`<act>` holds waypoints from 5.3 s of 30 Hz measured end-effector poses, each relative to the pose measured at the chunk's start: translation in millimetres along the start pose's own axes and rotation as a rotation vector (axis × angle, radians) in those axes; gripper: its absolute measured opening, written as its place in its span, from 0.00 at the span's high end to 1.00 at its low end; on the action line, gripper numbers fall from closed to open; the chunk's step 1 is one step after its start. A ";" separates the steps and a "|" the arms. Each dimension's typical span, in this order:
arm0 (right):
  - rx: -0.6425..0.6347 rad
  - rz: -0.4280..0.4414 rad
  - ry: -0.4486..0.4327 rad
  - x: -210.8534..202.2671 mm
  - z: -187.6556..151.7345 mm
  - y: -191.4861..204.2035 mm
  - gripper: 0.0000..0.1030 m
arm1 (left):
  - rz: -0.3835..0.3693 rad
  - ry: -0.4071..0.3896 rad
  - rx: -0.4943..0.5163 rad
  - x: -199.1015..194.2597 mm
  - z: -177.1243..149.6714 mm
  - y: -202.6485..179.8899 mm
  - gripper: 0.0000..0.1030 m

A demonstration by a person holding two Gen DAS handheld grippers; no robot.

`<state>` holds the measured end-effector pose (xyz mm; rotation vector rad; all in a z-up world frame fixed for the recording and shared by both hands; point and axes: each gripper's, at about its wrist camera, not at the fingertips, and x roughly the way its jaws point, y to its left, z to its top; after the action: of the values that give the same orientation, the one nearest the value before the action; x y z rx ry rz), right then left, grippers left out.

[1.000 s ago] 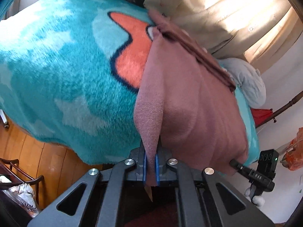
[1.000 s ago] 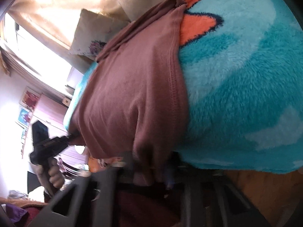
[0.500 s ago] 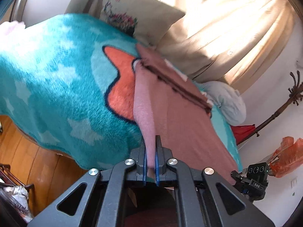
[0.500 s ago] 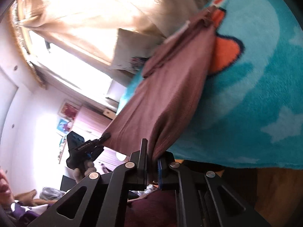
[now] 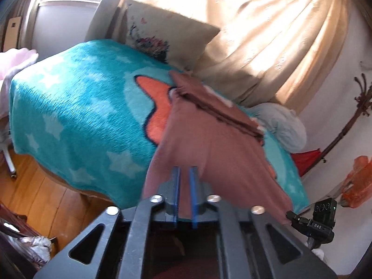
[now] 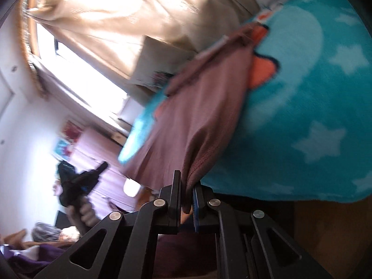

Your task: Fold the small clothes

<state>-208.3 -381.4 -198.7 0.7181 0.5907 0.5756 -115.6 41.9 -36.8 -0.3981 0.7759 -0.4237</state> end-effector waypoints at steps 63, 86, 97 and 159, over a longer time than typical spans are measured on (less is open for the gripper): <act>0.336 0.254 -0.076 89.5 220.1 -56.4 0.91 | -0.012 0.147 -0.163 213.8 188.1 -24.3 0.95; -0.217 -0.290 0.133 146.8 233.7 4.1 0.67 | 0.053 0.152 -0.008 221.8 198.4 -36.3 0.61; -0.179 -0.414 0.112 243.2 308.4 1.8 0.67 | 0.064 0.224 0.122 240.3 159.0 -60.4 0.60; -0.007 -0.408 0.076 79.6 206.9 -50.8 0.83 | 0.438 0.257 0.235 190.4 149.7 -11.1 0.96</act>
<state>-1.2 -449.1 -133.4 0.5501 0.7815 0.2262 114.2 -35.3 -45.1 0.0521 1.0217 -0.1505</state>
